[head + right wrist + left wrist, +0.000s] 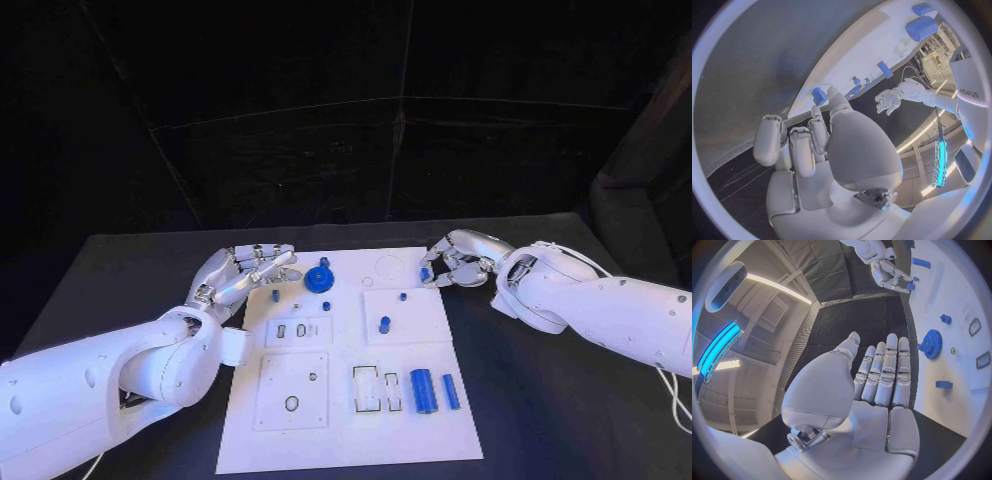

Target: Assemble the parts on the task board

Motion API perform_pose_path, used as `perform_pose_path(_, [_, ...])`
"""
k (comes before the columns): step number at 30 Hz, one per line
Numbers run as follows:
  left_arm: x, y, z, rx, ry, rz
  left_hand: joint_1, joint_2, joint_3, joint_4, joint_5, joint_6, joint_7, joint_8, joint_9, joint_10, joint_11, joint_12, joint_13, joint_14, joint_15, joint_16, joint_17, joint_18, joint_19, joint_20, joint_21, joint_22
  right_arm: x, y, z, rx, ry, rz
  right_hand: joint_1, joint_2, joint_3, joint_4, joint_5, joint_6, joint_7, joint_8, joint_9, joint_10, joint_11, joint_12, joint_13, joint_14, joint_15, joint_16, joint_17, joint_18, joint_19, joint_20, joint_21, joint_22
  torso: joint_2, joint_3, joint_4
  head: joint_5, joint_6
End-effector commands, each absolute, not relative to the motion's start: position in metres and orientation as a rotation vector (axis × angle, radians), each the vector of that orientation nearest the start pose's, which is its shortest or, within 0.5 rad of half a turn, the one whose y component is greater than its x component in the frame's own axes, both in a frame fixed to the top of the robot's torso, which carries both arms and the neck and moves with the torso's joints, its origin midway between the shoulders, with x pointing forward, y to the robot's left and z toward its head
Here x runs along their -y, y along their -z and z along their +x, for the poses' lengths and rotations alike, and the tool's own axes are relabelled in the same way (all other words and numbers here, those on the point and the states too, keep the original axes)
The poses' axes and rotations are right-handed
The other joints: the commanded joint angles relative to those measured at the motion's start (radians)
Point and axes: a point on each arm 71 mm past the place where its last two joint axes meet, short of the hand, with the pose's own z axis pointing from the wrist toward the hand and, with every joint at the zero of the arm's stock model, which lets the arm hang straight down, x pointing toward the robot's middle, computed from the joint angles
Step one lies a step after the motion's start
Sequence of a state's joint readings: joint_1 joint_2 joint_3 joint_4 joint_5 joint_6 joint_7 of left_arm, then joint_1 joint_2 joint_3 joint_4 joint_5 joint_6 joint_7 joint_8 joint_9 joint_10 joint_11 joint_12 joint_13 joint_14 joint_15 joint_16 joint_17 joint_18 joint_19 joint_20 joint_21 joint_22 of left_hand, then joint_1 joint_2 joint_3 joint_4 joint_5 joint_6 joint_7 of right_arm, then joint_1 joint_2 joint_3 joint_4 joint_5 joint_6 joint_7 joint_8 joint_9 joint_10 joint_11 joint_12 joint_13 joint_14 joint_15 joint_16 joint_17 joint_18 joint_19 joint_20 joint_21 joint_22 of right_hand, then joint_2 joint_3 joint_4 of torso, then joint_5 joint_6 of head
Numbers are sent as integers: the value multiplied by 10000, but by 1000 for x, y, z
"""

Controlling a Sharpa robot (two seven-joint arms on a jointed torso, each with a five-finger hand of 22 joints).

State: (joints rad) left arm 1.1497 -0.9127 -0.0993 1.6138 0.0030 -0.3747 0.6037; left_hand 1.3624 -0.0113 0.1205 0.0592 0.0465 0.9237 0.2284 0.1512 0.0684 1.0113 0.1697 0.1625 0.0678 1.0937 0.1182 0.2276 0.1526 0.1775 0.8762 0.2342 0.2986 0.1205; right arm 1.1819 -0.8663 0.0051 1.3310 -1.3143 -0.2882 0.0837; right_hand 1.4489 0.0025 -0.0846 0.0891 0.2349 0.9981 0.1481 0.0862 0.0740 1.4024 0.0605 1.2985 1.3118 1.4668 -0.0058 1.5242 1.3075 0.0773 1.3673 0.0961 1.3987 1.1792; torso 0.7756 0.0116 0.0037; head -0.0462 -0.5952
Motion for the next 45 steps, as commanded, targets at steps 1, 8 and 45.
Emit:
perform_pose_path(1, [-221,201,456,-12958,15857,-10579,23,76,3,-81,35,52,-5,-38,-13,65,14,-43,-16,34,38,-31,17,65,75,18,-26,-11,266,188,518,-16683,-6470,-381,38,169,54,-63,-131,110,-23,67,5,91,-26,59,162,845,-88,67,1774,7,55,-16,73,28,1,-1,-1,9,-7])
perform_pose_path(8, [-221,201,456,-12965,15848,-10586,23,76,3,-81,35,52,-5,-38,-13,65,14,-43,-16,34,38,-31,17,65,75,18,-26,-11,264,190,520,-16701,-6404,-349,72,394,194,-67,-337,245,-56,58,-13,131,-58,99,204,852,-115,80,1805,-1,83,-43,94,71,-4,-2,6,-4,-29])
perform_pose_path(45, [-225,201,456,-12954,15767,-10647,26,82,6,-96,35,51,-2,-44,-14,65,15,-56,-17,29,39,-46,19,65,75,18,-34,-19,225,167,495,-15067,-7046,-68,304,920,1109,-318,-814,907,-281,121,-30,226,-255,178,321,907,-287,188,2042,-50,237,-209,218,327,-84,-35,6,57,-157])
